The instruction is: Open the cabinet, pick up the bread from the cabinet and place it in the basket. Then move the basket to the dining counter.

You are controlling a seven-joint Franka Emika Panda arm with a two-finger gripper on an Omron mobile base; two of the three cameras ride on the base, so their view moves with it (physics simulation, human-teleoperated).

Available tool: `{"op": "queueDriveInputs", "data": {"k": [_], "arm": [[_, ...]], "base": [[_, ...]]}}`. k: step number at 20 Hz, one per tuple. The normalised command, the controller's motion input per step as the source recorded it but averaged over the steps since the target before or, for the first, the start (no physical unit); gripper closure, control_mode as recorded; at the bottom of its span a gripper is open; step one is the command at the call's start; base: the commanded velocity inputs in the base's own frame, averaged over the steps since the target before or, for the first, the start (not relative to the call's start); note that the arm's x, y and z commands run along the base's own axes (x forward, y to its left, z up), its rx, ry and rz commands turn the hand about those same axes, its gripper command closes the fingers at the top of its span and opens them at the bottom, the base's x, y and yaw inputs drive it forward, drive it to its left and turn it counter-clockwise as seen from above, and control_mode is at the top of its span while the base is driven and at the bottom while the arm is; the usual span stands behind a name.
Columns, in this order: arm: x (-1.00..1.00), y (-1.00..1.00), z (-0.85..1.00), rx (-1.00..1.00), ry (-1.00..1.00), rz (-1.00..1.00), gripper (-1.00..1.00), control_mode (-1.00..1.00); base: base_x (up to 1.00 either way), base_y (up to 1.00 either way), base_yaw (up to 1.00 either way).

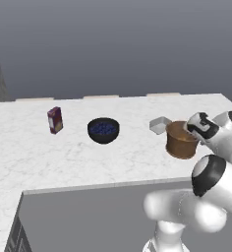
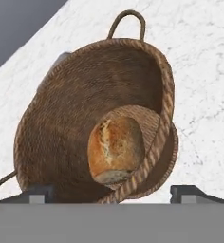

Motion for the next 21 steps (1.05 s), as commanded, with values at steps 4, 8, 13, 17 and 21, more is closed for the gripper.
{"op": "queueDriveInputs", "data": {"k": [4,8,13,17,21], "arm": [[-0.87,0.29,0.68,-0.19,-0.03,0.0,-1.0,-1.0],[-0.89,0.32,0.67,-0.14,0.0,0.0,-1.0,-1.0],[-0.76,0.88,0.81,-0.02,-0.06,0.01,-1.0,-1.0],[-0.75,0.99,0.98,0.0,-0.09,0.06,-1.0,-1.0],[-0.76,0.87,1.0,0.0,-0.09,0.15,-1.0,-1.0]], "base": [[0.0,0.0,0.0],[0.0,0.0,0.0],[0.0,0.0,0.0],[0.0,0.0,0.0],[0.0,0.0,0.0]]}}
